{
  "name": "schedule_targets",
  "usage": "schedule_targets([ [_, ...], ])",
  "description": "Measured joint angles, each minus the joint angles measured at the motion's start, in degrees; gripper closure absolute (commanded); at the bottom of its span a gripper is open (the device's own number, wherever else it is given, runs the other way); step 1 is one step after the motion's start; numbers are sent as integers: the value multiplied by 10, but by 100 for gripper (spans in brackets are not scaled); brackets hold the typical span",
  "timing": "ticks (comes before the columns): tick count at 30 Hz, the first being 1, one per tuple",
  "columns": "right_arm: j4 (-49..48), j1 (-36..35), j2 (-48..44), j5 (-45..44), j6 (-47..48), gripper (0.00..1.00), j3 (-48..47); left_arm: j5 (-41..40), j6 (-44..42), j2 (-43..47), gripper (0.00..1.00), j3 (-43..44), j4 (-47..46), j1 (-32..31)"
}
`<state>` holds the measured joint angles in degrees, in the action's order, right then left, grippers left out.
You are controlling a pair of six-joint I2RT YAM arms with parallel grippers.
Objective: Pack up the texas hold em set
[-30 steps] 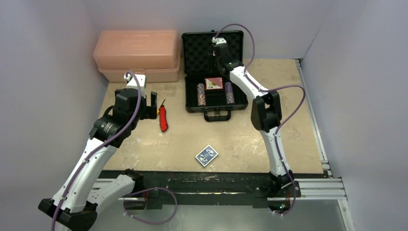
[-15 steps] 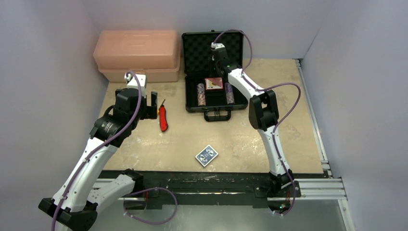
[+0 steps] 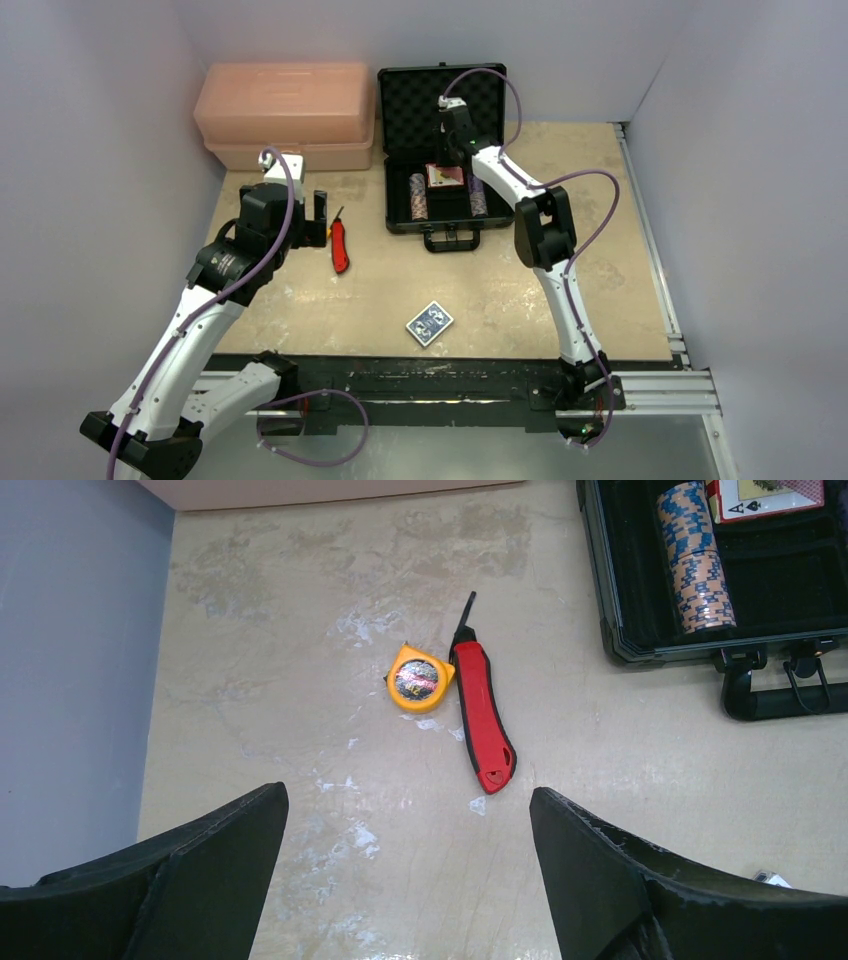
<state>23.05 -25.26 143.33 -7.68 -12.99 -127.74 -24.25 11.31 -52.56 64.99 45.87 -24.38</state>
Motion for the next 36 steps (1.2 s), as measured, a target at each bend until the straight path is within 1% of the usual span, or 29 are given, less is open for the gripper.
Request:
schedule_targets([
  [9,-9,0,-1,-1,0,68,8,0,0,0,9,0,0,0],
  [20,-52,0,-20,0,-14,69,59,0,0,0,9,0,0,0],
  [24,-80,1,-32,3,-16,68,88,0,0,0,9,0,0,0],
  [36,-122,2,-46,18,-27,61,130,0,0,0,9,0,0,0],
])
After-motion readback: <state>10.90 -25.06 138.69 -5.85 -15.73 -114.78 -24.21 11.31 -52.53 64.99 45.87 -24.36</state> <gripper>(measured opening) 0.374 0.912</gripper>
